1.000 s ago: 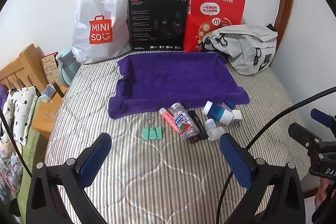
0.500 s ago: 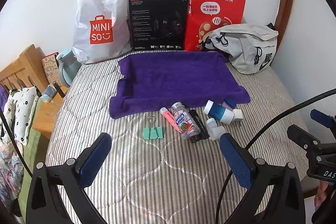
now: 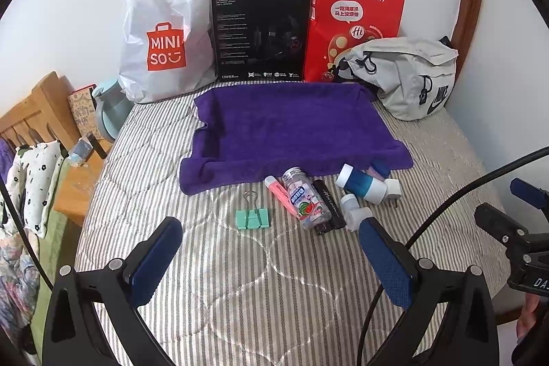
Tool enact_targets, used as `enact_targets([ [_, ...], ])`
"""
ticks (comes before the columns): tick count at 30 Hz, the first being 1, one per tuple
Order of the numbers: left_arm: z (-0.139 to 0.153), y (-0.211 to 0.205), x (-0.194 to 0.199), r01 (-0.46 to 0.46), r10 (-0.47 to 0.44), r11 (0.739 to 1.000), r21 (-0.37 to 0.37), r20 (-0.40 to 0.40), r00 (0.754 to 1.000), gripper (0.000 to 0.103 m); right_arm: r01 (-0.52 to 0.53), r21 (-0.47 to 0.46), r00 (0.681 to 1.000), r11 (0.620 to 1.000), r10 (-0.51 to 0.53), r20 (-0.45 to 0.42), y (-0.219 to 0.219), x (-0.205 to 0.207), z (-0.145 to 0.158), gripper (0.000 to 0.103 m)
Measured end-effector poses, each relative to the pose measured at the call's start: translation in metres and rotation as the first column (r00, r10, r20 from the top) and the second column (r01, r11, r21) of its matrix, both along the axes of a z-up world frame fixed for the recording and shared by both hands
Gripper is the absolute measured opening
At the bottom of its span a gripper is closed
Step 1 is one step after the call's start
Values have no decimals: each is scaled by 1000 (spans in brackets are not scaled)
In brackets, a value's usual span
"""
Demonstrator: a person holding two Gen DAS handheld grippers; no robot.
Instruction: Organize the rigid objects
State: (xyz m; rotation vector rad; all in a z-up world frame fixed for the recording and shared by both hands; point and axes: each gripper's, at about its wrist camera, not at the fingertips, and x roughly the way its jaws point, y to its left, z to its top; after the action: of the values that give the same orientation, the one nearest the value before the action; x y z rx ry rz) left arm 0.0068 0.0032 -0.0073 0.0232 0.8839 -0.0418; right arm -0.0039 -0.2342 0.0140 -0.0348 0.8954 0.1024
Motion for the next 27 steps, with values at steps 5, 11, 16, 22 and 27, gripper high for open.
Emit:
enact_targets([
  [5,-11,7,10,-8,8,1000,-2,-19,1000,103,-4,1,1000,1000,4,-20,-1,8,-7,103],
  [11,-48,23,33,-65,70,996,57,-88,994,103,-7,-3,997,1000,7,-71,0,19,-22,103],
  [16,-84,35,52,-76,78,997,21,-150,986,103,-30,-11,996,999,29,-90,5,26,-30,103],
  [22,-118,33,71,-73,74,997,12,-182,980,102,-22,-26,990,999,18,-140,-2,35,-49,103],
  [27,-137,35,84,-100,88,994,-54,-193,977,85,7,-37,981,999,-14,-195,-14,43,-69,103],
])
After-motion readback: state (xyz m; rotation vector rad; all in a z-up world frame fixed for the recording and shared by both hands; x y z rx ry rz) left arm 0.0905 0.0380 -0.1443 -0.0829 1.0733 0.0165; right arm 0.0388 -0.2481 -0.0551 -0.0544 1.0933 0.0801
